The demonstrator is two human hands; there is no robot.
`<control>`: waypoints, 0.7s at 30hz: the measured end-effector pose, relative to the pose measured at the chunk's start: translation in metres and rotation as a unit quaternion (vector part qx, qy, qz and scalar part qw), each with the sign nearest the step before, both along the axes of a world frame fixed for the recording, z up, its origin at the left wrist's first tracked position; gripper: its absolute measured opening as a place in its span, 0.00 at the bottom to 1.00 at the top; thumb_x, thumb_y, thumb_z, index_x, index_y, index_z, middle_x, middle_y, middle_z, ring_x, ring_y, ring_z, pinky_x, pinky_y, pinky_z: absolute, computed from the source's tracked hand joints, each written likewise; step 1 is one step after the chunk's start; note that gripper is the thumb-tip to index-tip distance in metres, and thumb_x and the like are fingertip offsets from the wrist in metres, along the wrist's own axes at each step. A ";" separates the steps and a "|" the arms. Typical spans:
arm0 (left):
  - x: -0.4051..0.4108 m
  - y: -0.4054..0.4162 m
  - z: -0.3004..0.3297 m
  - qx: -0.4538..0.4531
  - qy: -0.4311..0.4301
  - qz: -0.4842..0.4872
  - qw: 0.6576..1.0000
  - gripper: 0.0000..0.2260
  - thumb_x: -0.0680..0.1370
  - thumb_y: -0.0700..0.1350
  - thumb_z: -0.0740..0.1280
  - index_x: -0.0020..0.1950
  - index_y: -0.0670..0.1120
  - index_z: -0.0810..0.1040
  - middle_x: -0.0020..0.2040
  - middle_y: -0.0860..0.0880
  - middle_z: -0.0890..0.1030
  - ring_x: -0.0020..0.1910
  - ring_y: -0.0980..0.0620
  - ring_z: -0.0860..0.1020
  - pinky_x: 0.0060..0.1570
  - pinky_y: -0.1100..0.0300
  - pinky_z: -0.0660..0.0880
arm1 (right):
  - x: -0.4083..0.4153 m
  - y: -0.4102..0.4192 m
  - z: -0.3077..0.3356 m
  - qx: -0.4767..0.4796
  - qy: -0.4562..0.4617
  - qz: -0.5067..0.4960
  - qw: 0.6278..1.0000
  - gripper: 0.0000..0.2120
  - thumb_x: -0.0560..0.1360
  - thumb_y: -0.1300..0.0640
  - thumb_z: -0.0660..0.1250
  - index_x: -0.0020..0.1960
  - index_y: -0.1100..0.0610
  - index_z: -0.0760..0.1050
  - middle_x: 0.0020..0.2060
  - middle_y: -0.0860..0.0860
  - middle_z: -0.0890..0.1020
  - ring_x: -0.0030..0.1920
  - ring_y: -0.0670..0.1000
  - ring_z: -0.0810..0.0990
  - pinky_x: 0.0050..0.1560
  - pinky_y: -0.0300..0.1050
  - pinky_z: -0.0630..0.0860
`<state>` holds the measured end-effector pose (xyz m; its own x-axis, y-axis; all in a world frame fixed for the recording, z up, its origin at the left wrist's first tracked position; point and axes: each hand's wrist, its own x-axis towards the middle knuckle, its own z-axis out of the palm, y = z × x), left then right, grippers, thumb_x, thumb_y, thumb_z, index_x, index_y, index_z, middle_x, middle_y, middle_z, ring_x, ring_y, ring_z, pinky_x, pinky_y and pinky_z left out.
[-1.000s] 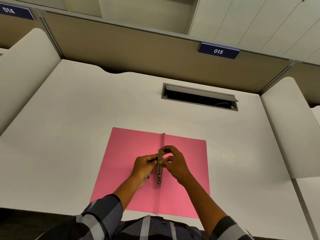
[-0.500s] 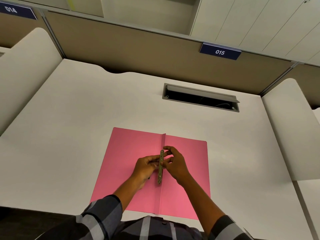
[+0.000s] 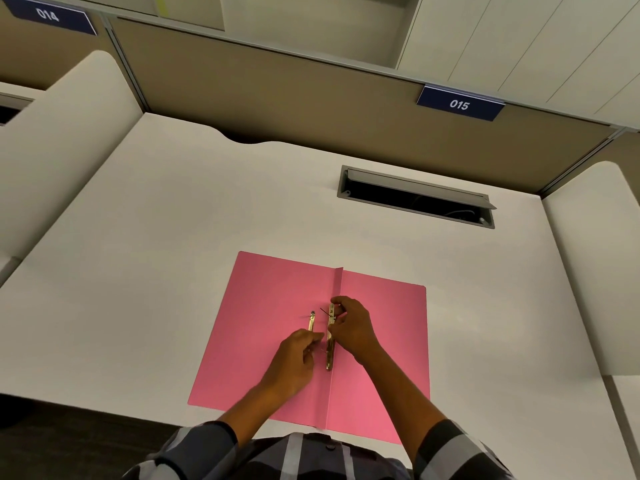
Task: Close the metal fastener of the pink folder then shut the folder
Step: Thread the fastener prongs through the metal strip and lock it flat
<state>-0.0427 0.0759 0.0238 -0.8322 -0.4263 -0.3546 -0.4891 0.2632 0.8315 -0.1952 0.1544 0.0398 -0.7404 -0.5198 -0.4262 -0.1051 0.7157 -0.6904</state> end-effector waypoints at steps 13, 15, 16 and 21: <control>0.000 0.004 -0.017 -0.078 0.004 -0.106 0.991 0.21 0.82 0.36 0.69 0.75 0.47 0.78 0.70 0.49 0.78 0.69 0.50 0.75 0.72 0.63 0.70 | -0.007 -0.004 -0.007 0.082 0.043 0.057 0.994 0.32 0.68 0.69 0.78 0.70 0.56 0.75 0.62 0.58 0.76 0.58 0.58 0.80 0.49 0.39 0.77; 0.000 0.004 -0.022 -0.108 0.008 -0.132 0.985 0.24 0.81 0.39 0.70 0.77 0.50 0.76 0.74 0.51 0.75 0.72 0.51 0.72 0.74 0.62 0.68 | -0.007 -0.002 -0.008 0.076 0.047 0.058 0.994 0.33 0.68 0.69 0.78 0.70 0.56 0.75 0.62 0.58 0.76 0.57 0.58 0.81 0.48 0.39 0.76; 0.000 0.004 -0.024 -0.119 0.009 -0.144 0.982 0.24 0.81 0.41 0.71 0.77 0.50 0.75 0.76 0.52 0.73 0.74 0.50 0.70 0.76 0.60 0.67 | -0.007 -0.001 -0.008 0.072 0.049 0.058 0.995 0.33 0.68 0.68 0.78 0.71 0.56 0.74 0.62 0.58 0.76 0.57 0.58 0.81 0.47 0.38 0.76; -0.001 0.006 -0.029 -0.192 -0.001 -0.207 0.959 0.27 0.81 0.54 0.68 0.80 0.53 0.70 0.81 0.54 0.68 0.76 0.48 0.66 0.75 0.57 0.62 | -0.006 0.006 -0.011 0.062 0.055 0.043 0.996 0.34 0.69 0.67 0.78 0.72 0.53 0.73 0.61 0.56 0.78 0.54 0.54 0.80 0.37 0.28 0.69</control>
<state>-0.0435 0.0816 -0.0048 -0.9581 -0.1589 -0.2384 -0.2775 0.7224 0.6334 -0.2012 0.1609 0.0291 -0.7418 -0.5310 -0.4096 -0.2397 0.7804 -0.5775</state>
